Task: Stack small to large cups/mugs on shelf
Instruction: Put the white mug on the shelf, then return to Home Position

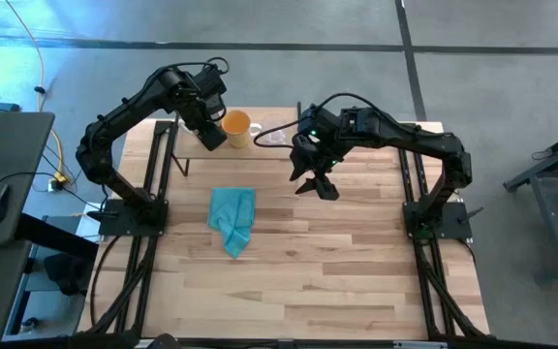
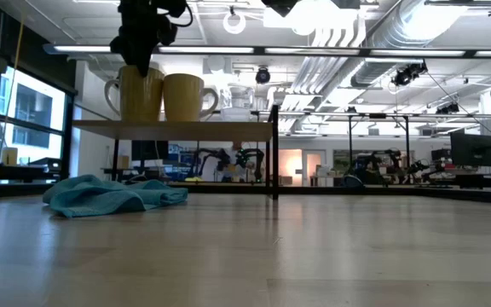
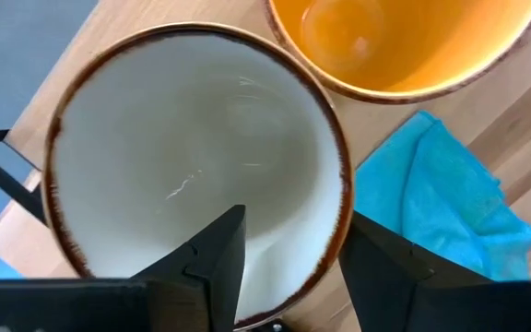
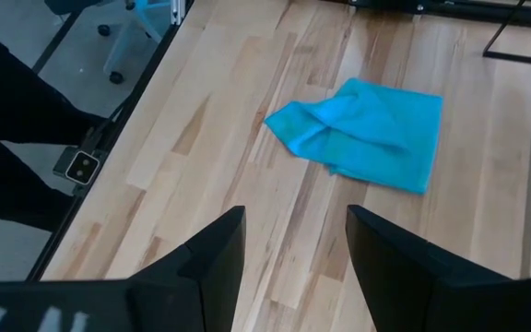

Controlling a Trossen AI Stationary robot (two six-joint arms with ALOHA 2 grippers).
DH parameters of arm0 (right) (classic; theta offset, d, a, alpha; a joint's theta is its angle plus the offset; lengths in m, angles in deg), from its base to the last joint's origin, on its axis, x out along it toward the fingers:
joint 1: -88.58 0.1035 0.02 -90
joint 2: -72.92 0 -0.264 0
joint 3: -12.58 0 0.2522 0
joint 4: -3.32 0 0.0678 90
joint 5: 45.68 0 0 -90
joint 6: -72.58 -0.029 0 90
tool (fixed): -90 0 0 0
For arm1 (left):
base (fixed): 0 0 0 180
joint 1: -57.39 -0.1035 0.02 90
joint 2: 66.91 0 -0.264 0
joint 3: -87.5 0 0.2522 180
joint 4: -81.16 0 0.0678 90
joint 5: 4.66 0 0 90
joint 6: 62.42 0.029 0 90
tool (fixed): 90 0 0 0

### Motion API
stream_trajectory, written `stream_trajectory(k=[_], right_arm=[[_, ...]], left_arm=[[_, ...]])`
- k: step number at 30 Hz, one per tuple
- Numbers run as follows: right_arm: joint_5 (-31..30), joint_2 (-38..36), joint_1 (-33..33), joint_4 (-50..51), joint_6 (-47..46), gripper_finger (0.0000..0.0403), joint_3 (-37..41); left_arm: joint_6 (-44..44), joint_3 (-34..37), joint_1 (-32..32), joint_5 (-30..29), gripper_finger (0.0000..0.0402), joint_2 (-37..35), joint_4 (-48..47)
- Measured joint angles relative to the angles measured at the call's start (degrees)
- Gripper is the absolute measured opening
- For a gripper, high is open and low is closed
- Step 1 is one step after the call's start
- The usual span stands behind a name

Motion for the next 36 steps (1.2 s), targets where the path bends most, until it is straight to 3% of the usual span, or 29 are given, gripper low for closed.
stream_trajectory(k=[20,36], right_arm=[[-0.02,0.0,-0.07,0.5,0.8,0.0181,0.03],[0.79,0.0,-0.57,0.45,0.5,0.0181,0.03]], left_arm=[[-0.26,0.0,-2.95,4.47,0.0154,0.0,0.04],[-0.31,-0.04,-2.95,1.95,0.0154,-3.49,0.04]])
